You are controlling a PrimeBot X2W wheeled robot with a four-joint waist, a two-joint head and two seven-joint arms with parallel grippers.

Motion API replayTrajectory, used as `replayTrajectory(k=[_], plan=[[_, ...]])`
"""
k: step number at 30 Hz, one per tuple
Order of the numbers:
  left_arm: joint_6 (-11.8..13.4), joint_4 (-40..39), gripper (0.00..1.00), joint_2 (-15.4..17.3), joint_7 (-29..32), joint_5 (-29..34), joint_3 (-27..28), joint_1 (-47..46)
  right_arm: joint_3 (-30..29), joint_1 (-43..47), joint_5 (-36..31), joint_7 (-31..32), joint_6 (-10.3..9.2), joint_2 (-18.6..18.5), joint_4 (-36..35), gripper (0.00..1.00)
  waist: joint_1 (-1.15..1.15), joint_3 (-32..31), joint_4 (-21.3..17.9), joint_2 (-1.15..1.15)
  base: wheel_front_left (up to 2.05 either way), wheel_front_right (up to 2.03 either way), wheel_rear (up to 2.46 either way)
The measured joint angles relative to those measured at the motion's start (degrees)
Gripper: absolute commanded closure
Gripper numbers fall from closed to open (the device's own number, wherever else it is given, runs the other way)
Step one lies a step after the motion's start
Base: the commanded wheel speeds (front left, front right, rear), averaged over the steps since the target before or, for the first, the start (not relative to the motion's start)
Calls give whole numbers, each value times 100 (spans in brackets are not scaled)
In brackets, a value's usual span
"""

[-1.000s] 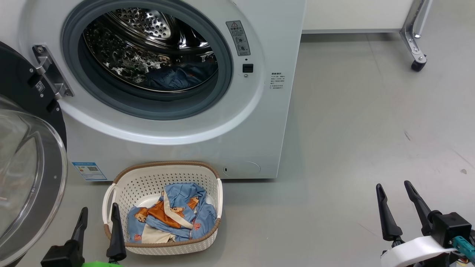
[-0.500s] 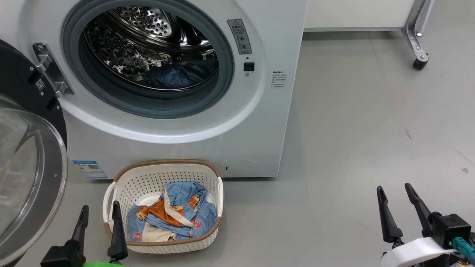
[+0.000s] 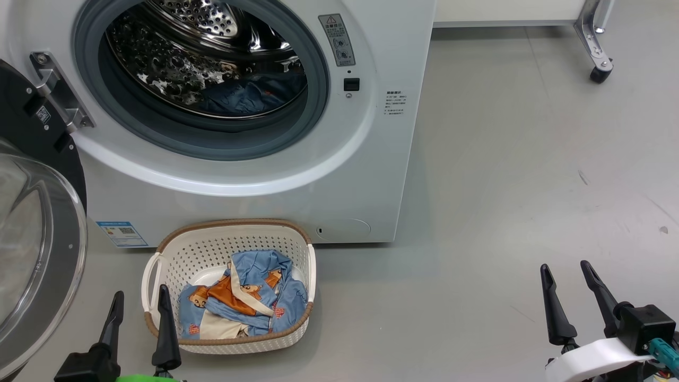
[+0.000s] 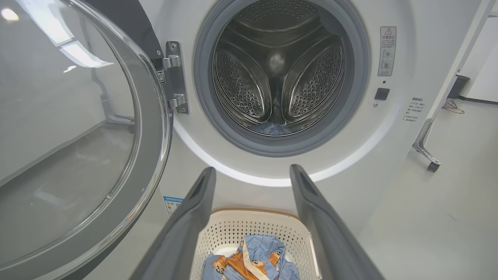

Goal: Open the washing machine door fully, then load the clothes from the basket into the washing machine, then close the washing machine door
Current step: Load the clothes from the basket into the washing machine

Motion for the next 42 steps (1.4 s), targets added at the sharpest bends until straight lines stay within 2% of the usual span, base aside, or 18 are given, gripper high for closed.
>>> replayTrajectory(k=[20, 35, 42], plan=[[24, -19, 0, 63, 37, 78, -76, -16, 152, -338, -43, 0, 0, 227, -94, 0, 0, 551, -314, 0, 0, 0, 0], [23, 268, 0, 408, 970, 74, -42, -425, 264, -802, -51, 0, 0, 435, -131, 0, 0, 1286, -813, 0, 0, 0, 0], [23, 460, 0, 433, 1372, -133, 41, -738, 290, -989, -51, 0, 0, 477, -152, 0, 0, 1606, -989, 0, 0, 0, 0]])
